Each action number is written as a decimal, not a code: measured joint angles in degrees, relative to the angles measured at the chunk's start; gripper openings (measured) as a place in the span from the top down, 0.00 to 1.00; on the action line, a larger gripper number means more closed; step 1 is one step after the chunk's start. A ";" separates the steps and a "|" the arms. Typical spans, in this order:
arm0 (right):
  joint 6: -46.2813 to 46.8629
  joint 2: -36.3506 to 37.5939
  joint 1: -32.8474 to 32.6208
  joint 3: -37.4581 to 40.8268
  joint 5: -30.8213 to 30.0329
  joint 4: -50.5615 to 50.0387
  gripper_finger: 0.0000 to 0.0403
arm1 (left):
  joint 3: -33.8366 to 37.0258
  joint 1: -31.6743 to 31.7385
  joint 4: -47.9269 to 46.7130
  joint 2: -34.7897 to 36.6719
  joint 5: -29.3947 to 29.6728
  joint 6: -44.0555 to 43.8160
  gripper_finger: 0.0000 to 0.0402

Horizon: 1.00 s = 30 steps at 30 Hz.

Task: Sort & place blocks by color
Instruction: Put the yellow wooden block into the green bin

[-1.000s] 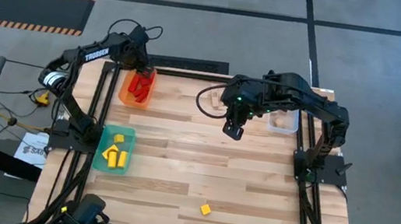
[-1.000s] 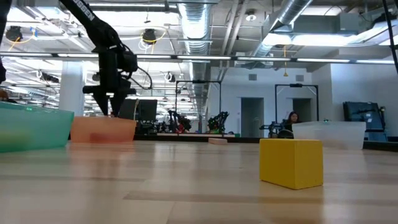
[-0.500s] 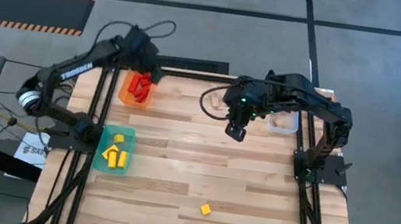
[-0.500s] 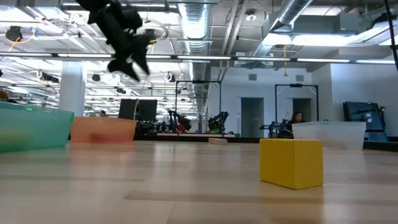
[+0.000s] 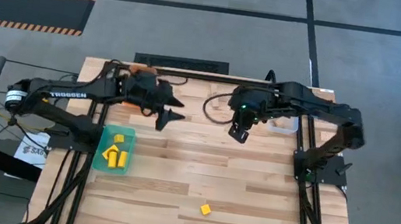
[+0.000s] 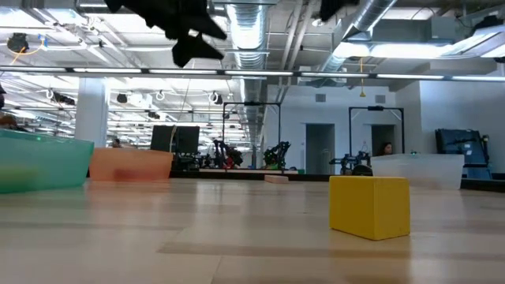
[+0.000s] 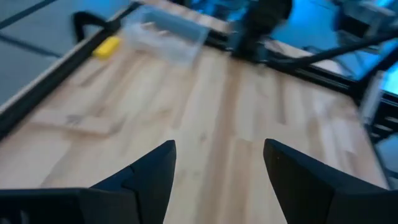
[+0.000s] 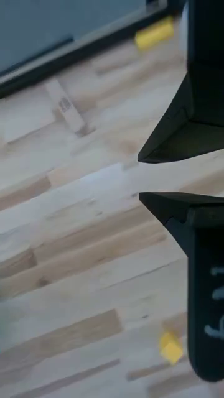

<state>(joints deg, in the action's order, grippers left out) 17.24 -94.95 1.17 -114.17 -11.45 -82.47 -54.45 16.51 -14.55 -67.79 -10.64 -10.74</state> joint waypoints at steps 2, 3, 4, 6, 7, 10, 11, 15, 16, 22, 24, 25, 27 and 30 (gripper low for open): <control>1.34 4.26 1.33 9.00 2.27 6.96 0.74 | 0.02 -2.30 1.68 0.00 -0.04 0.06 0.43; 2.38 6.65 1.92 13.91 3.43 10.62 0.74 | 0.02 -3.27 2.37 0.02 -0.03 0.41 0.43; 3.86 8.97 2.38 18.68 4.35 14.28 0.74 | 0.02 -4.16 3.03 0.00 0.07 0.96 0.44; 7.71 13.72 3.09 27.67 5.22 20.53 0.74 | 0.02 -5.50 3.55 0.01 0.54 2.88 0.44; 9.96 15.88 3.17 32.04 5.25 23.22 0.74 | 0.02 -6.04 3.48 0.00 0.92 3.84 0.44; 18.37 20.84 3.12 43.95 5.23 31.52 0.74 | 0.02 -6.66 3.39 0.00 2.34 5.45 0.44; 21.54 21.84 2.77 47.25 5.35 33.82 0.74 | 0.02 -6.72 3.49 -0.03 2.45 5.61 0.44; 31.79 23.49 -0.98 56.92 7.33 39.51 0.74 | 0.04 -6.70 3.61 -1.03 2.67 6.13 0.44; 34.05 23.47 -2.23 58.55 7.45 40.48 0.74 | 0.01 -6.72 4.25 -1.49 3.16 6.17 0.44; 42.89 19.96 -12.01 62.97 7.23 54.47 0.74 | 0.02 -6.66 2.60 -3.71 2.02 5.91 0.44; 45.43 16.93 -15.29 62.70 7.56 61.79 0.74 | 0.02 -6.66 1.36 -3.76 0.74 5.62 0.44; 47.30 15.53 -16.67 62.71 7.67 64.35 0.74 | 0.02 -6.73 1.07 -3.76 0.31 5.62 0.44; 51.86 11.94 -18.84 61.64 7.51 66.87 0.74 | 0.02 -6.77 0.65 -3.60 0.13 5.58 0.44; 56.57 5.79 -21.66 57.11 8.26 66.15 0.74 | 0.00 -6.80 -0.53 -2.46 0.14 6.02 0.44</control>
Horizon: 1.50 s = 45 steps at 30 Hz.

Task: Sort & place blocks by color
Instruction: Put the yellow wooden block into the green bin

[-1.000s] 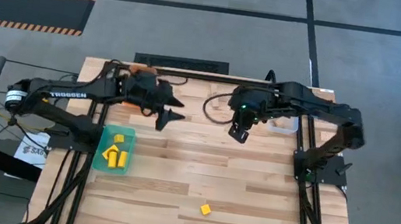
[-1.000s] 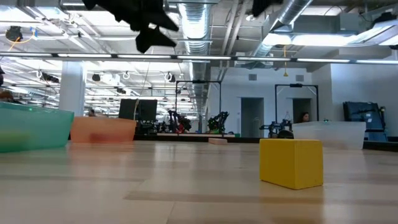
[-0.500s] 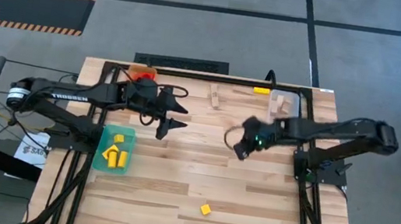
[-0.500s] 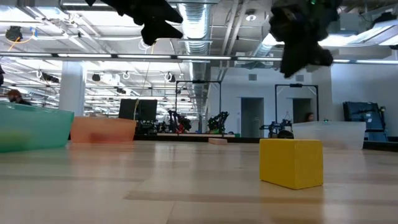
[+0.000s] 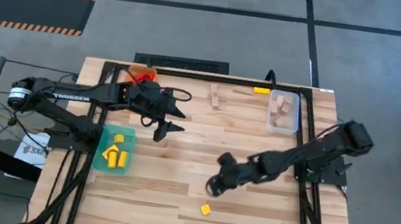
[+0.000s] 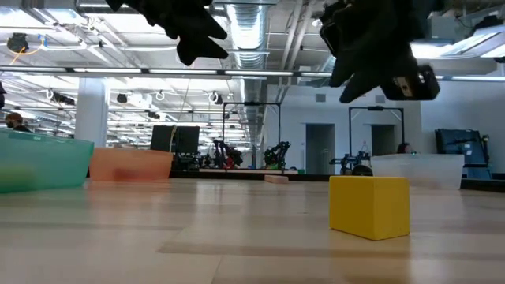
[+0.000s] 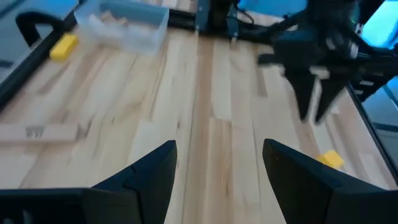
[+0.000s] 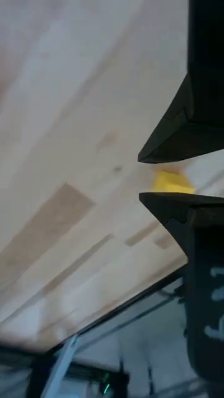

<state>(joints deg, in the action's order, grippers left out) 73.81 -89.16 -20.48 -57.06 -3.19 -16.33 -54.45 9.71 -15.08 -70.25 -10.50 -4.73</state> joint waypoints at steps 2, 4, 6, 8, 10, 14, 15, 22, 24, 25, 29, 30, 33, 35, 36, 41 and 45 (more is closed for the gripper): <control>1.58 -3.59 -1.40 -4.22 0.40 -3.41 0.74 | -0.01 -0.06 -2.21 1.21 0.00 1.26 0.44; 2.59 -7.44 -2.59 -9.12 0.49 -6.95 0.74 | 0.00 -0.08 -2.39 2.00 -0.10 2.35 0.44; 3.70 -11.22 -2.93 -14.27 1.19 -12.92 0.74 | 0.02 -0.08 -3.94 2.92 -0.17 3.22 0.44; 5.58 -14.89 -2.87 -18.87 2.34 -17.24 0.73 | 0.02 -0.08 -4.65 3.88 -0.22 4.13 0.44; 7.35 -18.27 -2.78 -22.52 4.47 -20.31 0.73 | -0.09 -0.08 -4.39 4.29 -0.41 4.77 0.44; 10.40 -23.93 -2.65 -26.76 8.68 -20.41 0.69 | -0.01 -0.08 -4.99 4.82 -2.40 6.05 0.44; 10.94 -25.20 -2.67 -27.65 9.72 -20.57 0.67 | -0.01 -0.08 -5.35 4.82 -2.98 6.33 0.44; 14.50 -29.38 -2.69 -29.55 12.23 -22.41 0.44 | -0.01 -0.08 -6.61 4.78 -4.28 7.53 0.44; 14.82 -29.29 -2.64 -29.57 12.25 -22.76 0.38 | -0.01 -0.08 -6.43 4.78 -4.27 7.91 0.44; 14.89 -29.29 -2.63 -29.57 12.22 -22.74 0.35 | -0.01 -0.08 -6.49 4.78 -4.27 8.17 0.44; 15.91 -28.37 -2.61 -29.59 11.92 -23.54 0.31 | -0.01 -0.08 -6.46 4.78 -4.26 8.80 0.44; 16.33 -28.35 -2.72 -29.61 11.90 -23.31 0.31 | -0.01 -0.08 -6.44 4.78 -4.26 8.80 0.44; 17.77 -28.49 -3.82 -29.55 11.89 -23.01 0.30 | -0.01 -0.08 -6.46 4.78 -4.26 8.80 0.44; 18.25 -29.06 -4.50 -29.64 11.90 -22.31 0.30 | -0.01 -0.08 -6.45 4.78 -4.26 8.80 0.44; 18.30 -29.29 -4.78 -29.58 11.88 -22.42 0.30 | -0.01 -0.08 -6.47 4.78 -4.26 8.82 0.44; 17.86 -29.29 -5.06 -29.55 8.94 -22.15 0.30 | -0.01 -0.08 -6.44 4.78 -4.24 9.24 0.44; 17.25 -29.33 -5.07 -29.55 8.53 -22.47 0.30 | -0.01 -0.08 -6.26 4.75 -4.22 9.24 0.44</control>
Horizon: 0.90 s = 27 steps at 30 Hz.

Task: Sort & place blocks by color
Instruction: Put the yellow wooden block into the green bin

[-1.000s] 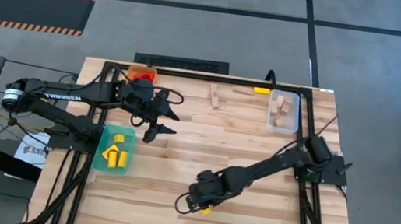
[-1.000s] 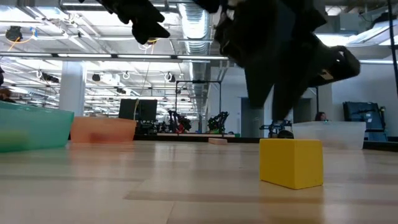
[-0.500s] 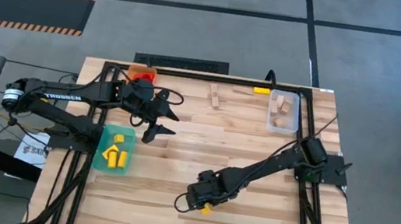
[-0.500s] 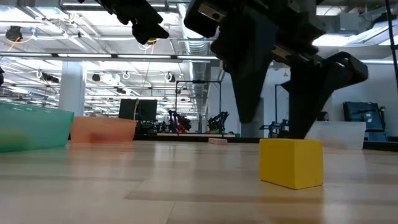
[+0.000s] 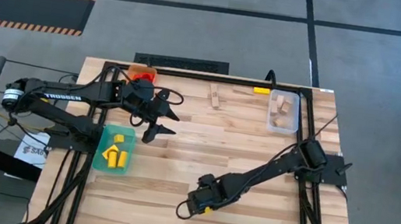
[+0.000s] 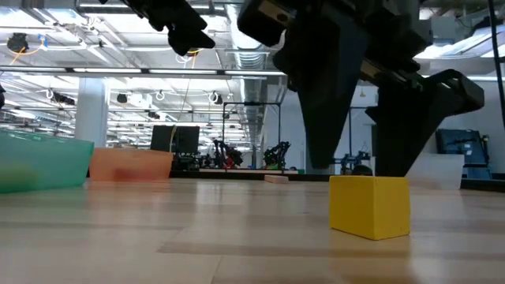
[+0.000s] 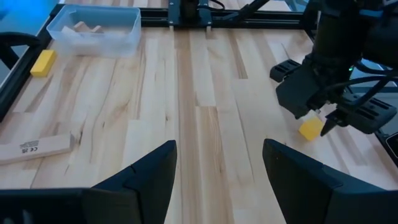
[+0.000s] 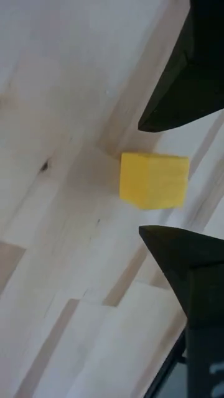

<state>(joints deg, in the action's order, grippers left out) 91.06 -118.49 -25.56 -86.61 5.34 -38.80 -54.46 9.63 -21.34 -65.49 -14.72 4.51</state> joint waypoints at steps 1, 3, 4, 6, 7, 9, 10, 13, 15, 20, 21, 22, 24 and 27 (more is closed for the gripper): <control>-0.08 -0.47 -0.07 -0.05 -0.02 0.40 0.30 | 0.00 0.00 0.11 0.00 0.00 0.00 0.44; -0.12 -1.39 -0.26 0.02 0.11 1.14 0.30 | 0.00 0.00 0.19 0.00 0.00 0.00 0.44; -0.44 -1.72 -0.43 0.08 0.26 1.02 0.30 | 0.00 0.00 0.19 0.00 0.01 0.00 0.44; -0.45 -2.83 -0.62 -0.07 0.86 2.32 0.30 | 0.00 0.00 0.20 0.00 0.02 0.00 0.44; -0.48 -3.40 -0.79 -0.15 0.93 2.68 0.30 | 0.00 0.00 0.15 -0.02 0.03 0.02 0.44; -0.57 -3.86 -0.99 -0.23 0.94 2.80 0.30 | 0.00 0.00 0.27 -0.03 0.04 0.11 0.44; -0.34 -4.05 -0.99 -0.26 1.01 2.94 0.30 | 0.00 0.00 0.32 -0.10 0.04 0.34 0.44; -0.05 -4.14 -1.03 -0.24 0.84 2.92 0.30 | 0.00 0.00 0.16 -0.17 0.05 0.44 0.44; -0.05 -4.17 -0.97 -0.24 0.73 2.87 0.32 | 0.00 0.00 0.24 -0.17 0.07 0.46 0.44; -0.11 -4.05 -0.94 -0.13 0.79 2.11 0.46 | 0.00 0.00 0.25 -0.17 0.48 0.92 0.44; -0.33 -4.05 -0.92 -0.11 0.79 1.90 0.50 | 0.00 0.00 0.28 -0.17 0.48 0.93 0.44; -0.85 -4.07 -0.92 -0.28 0.77 1.70 0.55 | 0.00 0.00 0.25 -0.17 0.50 0.98 0.44; -2.65 -4.20 -0.92 -1.59 0.73 0.30 0.66 | 0.00 0.00 0.26 -0.17 0.52 1.07 0.44; -6.43 -4.34 -0.80 -3.77 -0.15 -4.02 0.70 | 0.00 0.00 0.25 -0.17 0.61 1.07 0.44</control>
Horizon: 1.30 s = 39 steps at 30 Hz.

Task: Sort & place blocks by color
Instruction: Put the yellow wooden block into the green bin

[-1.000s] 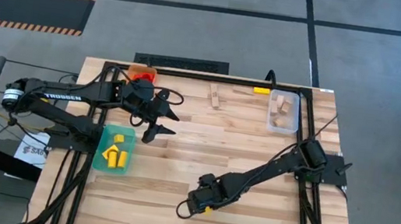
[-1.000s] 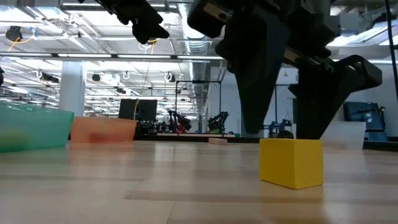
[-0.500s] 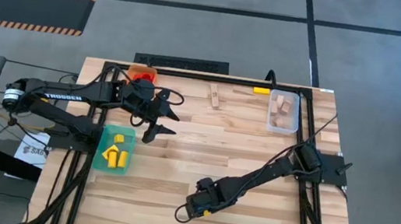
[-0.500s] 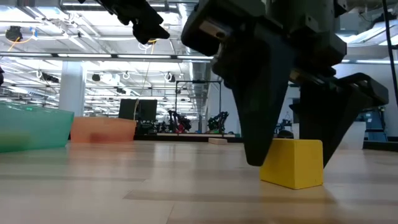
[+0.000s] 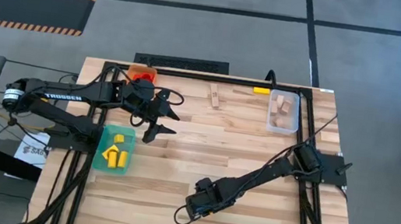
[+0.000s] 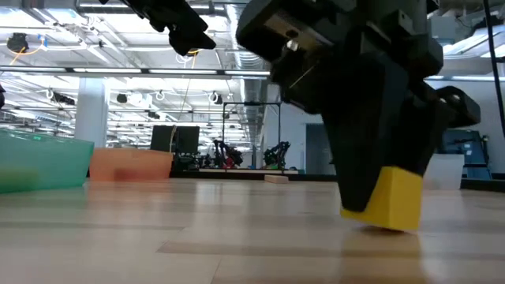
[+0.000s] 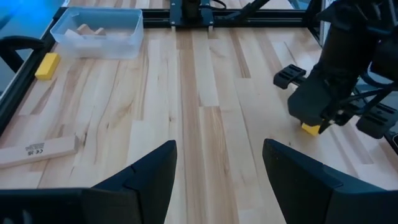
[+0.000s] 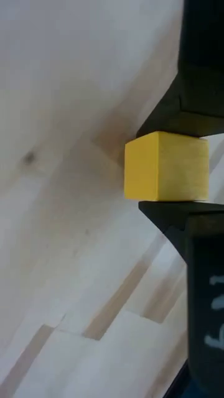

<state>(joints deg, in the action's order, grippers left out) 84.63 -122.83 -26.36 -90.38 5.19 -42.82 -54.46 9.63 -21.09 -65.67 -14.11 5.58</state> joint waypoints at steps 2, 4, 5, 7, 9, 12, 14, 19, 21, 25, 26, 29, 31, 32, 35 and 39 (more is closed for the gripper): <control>-2.00 1.15 0.14 -0.27 -1.38 -1.90 0.70 | 0.00 0.00 0.01 0.00 0.49 -0.01 0.44; -4.12 3.35 0.26 -0.18 -2.62 -3.38 0.70 | 0.00 0.01 0.01 -0.02 0.64 -0.05 0.44; -5.12 4.37 0.37 -0.22 -3.55 -4.07 0.70 | 0.00 0.13 0.03 -0.02 0.63 -0.11 0.44; -7.03 6.56 0.54 -0.25 -5.88 -5.92 0.70 | 0.00 0.45 0.10 -0.02 0.64 -0.18 0.44; -9.14 8.69 0.74 -0.25 -7.86 -7.48 0.70 | 0.00 0.85 0.20 -0.02 0.92 -0.60 0.44; -12.01 12.57 0.97 0.04 -10.44 -9.11 0.70 | 0.00 1.49 1.16 -0.02 1.22 -0.70 0.44; -13.67 15.85 0.97 2.05 -12.65 -8.54 0.70 | 0.00 1.70 2.26 -0.02 1.30 -0.98 0.44; -15.68 27.94 0.46 15.03 -17.27 0.67 0.70 | 0.00 2.01 2.77 -0.04 1.27 -3.81 0.44; -16.83 33.87 0.15 22.07 -19.26 6.38 0.70 | 0.00 2.03 2.61 -0.04 1.29 -6.05 0.44; -21.57 44.72 0.84 36.72 -23.07 22.87 0.70 | 0.00 1.87 2.85 -0.04 1.83 -10.92 0.44; -23.12 47.07 1.46 40.39 -23.50 28.88 0.70 | 0.00 1.69 3.20 -0.04 2.84 -11.87 0.44; -27.28 51.71 3.50 49.89 -23.45 46.05 0.70 | 0.00 1.22 4.82 -0.04 6.60 -13.86 0.44; -29.77 53.71 4.77 55.06 -22.71 55.35 0.70 | 0.00 1.07 6.86 -0.04 7.89 -15.01 0.44; -30.99 54.37 5.47 57.18 -22.17 59.81 0.70 | 0.00 1.05 7.84 -0.04 8.00 -15.58 0.44; -34.29 55.58 8.14 62.51 -20.05 72.31 0.70 | 0.00 0.86 11.37 -0.04 7.33 -17.38 0.44; -34.83 54.89 13.17 67.18 -14.82 85.40 0.70 | 0.00 -0.39 15.27 -0.04 3.15 -16.97 0.44</control>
<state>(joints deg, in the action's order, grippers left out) 49.80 -67.94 -13.19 -23.20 -9.63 42.58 -54.46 9.24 -5.82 -65.71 -10.96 -11.38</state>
